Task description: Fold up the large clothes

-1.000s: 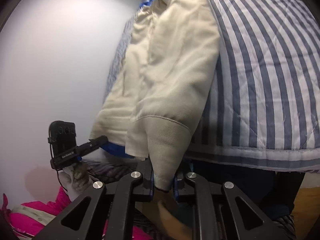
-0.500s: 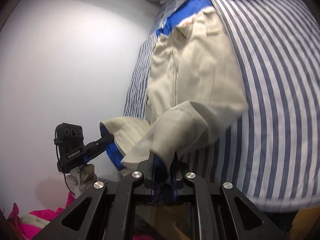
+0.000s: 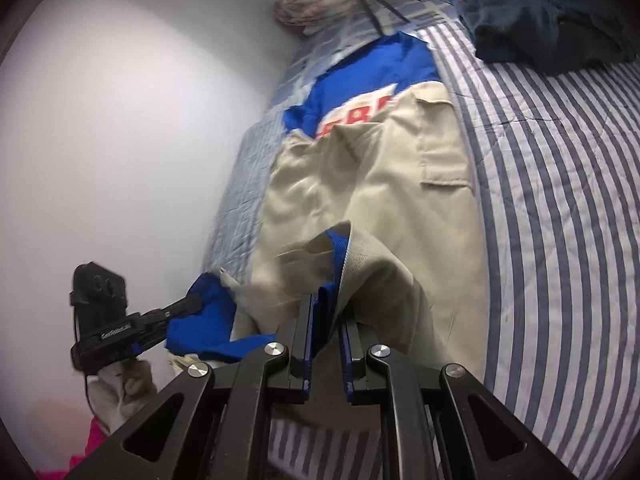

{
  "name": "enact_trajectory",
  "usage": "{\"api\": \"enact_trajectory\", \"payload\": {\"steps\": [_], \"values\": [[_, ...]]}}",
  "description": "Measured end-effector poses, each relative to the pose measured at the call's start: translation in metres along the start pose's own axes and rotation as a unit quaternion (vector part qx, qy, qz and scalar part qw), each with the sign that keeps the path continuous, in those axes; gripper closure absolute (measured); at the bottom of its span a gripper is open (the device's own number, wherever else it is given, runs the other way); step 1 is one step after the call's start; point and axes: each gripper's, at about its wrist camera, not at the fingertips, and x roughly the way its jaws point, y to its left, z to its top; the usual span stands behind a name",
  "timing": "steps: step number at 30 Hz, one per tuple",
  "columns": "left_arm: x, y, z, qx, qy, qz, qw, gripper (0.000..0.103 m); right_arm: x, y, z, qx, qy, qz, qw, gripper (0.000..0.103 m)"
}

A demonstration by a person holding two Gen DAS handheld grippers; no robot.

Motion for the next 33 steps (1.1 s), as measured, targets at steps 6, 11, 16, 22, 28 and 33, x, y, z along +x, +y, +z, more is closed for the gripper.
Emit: {"api": "enact_trajectory", "payload": {"steps": [6, 11, 16, 22, 28, 33], "values": [[0.029, 0.015, 0.021, -0.02, 0.004, -0.004, 0.9998, 0.087, 0.026, -0.021, 0.018, 0.019, 0.001, -0.004, 1.0, 0.067], [0.012, 0.03, 0.024, -0.025, -0.016, -0.013, 0.9995, 0.06, -0.007, -0.038, 0.022, 0.017, -0.045, 0.024, 0.999, 0.052], [0.014, 0.055, 0.0, -0.004, 0.018, -0.008, 0.9998, 0.06, -0.02, -0.064, -0.002, -0.003, -0.028, 0.019, 0.999, 0.054], [0.035, 0.061, -0.028, 0.028, 0.07, -0.002, 0.9972, 0.06, 0.001, -0.073, -0.033, -0.036, 0.026, 0.01, 0.999, 0.054], [0.042, 0.049, -0.031, 0.056, 0.071, 0.009, 0.9959, 0.06, 0.031, -0.061, -0.037, -0.089, 0.054, -0.039, 0.994, 0.045], [0.047, 0.038, -0.035, 0.085, 0.082, 0.015, 0.9929, 0.07, 0.031, -0.063, -0.039, -0.087, 0.059, -0.019, 0.994, 0.068]]}}
